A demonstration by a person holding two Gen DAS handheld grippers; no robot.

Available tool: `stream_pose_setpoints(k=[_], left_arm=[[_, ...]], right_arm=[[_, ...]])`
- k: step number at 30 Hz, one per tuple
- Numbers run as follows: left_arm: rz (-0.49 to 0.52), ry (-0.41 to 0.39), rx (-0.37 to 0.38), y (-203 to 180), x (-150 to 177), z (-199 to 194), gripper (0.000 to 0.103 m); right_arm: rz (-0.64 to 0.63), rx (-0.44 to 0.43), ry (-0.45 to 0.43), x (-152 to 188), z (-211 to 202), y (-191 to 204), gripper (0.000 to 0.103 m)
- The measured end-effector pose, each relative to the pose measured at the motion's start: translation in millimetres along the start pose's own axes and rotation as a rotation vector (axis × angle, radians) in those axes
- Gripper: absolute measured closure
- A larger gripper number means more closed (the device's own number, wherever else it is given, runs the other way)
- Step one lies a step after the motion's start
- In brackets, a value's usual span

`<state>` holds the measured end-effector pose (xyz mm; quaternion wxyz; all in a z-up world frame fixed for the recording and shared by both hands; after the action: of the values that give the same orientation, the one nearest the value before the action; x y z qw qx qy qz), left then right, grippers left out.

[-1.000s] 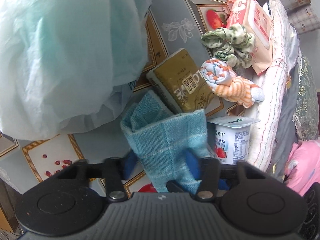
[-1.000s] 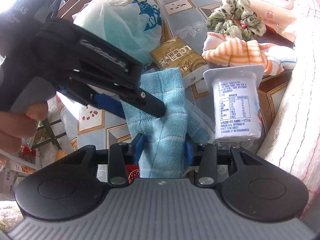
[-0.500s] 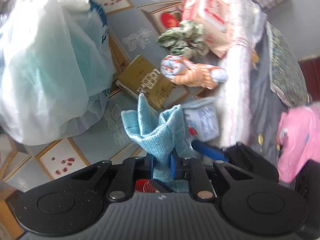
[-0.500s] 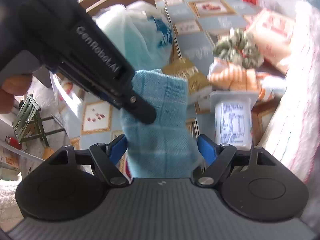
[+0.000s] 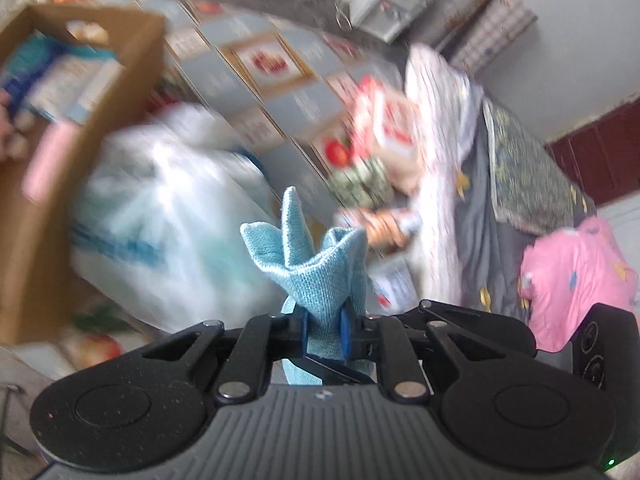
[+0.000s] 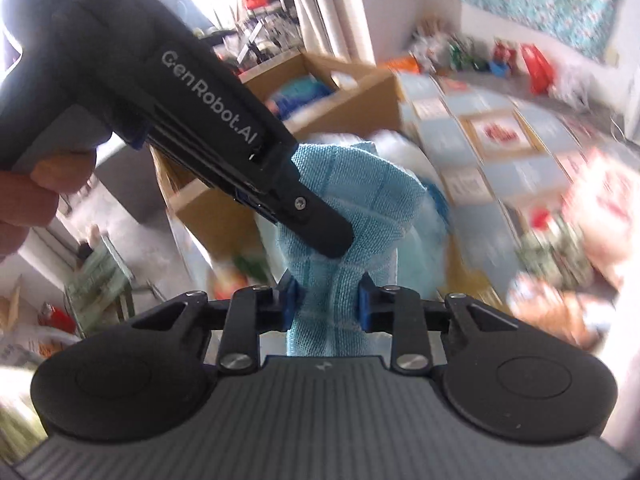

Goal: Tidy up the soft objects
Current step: 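Carry the light blue towel to the cardboard box with both tools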

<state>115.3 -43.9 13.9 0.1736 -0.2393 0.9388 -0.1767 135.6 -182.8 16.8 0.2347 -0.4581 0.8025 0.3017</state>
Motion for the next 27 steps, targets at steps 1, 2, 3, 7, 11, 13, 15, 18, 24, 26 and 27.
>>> stream_pose_setpoints(k=[1,2,3,7,11,13,15,18,24,26,27], left_arm=[[-0.003,-0.018,-0.010,12,-9,-15,0.088],[-0.007,-0.035,-0.017,25,-18,-31,0.088],[-0.007,-0.053,-0.027,39,-27,-47,0.088],[0.005,-0.128,-0.080,94,-65,-100,0.088],[0.019,-0.156,-0.131,153,-102,-120,0.088],[0.030,-0.152,-0.138,178,-120,-117,0.088],[0.033,-0.126,-0.124,205,-136,-104,0.088],[0.048,-0.073,-0.102,236,-152,-74,0.088],[0.065,0.084,-0.102,280,-161,3,0.088],[0.098,0.123,-0.123,287,-159,26,0.087],[0.118,0.144,-0.141,289,-158,35,0.088]], right_arm=[[0.008,-0.014,-0.019,-16,7,10,0.076],[0.017,-0.029,-0.036,-32,16,20,0.076],[0.024,-0.044,-0.055,-48,25,31,0.076],[0.064,-0.075,-0.115,-111,72,71,0.076],[0.092,-0.041,-0.134,-156,132,105,0.076],[0.112,-0.002,-0.120,-170,163,117,0.074],[0.145,0.041,-0.087,-179,191,122,0.072],[0.191,0.111,-0.041,-182,214,123,0.058],[0.256,0.217,-0.001,-163,205,114,0.057],[0.279,0.236,-0.001,-154,198,110,0.057],[0.286,0.248,-0.001,-150,195,110,0.056]])
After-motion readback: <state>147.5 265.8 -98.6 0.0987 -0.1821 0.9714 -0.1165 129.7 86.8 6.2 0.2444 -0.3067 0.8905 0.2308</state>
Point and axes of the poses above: each gripper's, at about its wrist camera, not at the fingertips, and z roughly the way its jaws point, y to its left, x to its underside, the point moved 1 cm from there along z, roughly the way its jaws point
